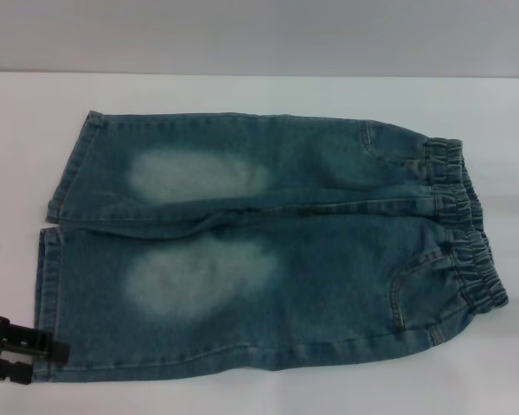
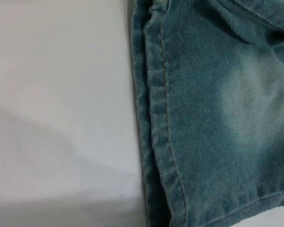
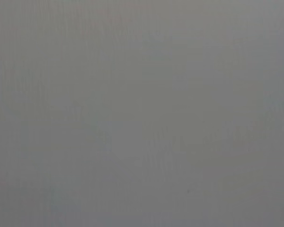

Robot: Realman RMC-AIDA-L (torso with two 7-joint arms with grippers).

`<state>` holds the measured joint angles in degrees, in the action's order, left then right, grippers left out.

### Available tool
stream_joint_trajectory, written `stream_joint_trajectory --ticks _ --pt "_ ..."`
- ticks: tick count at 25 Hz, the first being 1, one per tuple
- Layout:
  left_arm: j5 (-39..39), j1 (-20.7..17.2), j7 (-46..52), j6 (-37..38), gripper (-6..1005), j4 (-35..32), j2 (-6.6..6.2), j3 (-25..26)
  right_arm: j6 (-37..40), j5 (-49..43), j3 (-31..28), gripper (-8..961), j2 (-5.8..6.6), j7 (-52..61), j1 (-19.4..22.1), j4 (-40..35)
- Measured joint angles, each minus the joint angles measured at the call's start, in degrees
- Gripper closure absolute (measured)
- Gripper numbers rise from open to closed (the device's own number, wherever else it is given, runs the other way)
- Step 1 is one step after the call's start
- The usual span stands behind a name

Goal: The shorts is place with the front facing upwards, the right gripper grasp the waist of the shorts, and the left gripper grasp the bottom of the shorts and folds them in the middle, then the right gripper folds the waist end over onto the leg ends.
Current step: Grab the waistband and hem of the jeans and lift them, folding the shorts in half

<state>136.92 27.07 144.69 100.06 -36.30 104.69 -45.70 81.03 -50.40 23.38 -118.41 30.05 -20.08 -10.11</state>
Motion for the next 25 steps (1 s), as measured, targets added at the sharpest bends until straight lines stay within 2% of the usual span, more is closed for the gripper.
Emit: stream_joint_trajectory --ticks 25 --pt "-0.21 4.08 -1.29 -0.41 162 1.32 0.57 0.79 -0.62 0.13 0.04 220 0.03 0.01 -0.23 -0.09"
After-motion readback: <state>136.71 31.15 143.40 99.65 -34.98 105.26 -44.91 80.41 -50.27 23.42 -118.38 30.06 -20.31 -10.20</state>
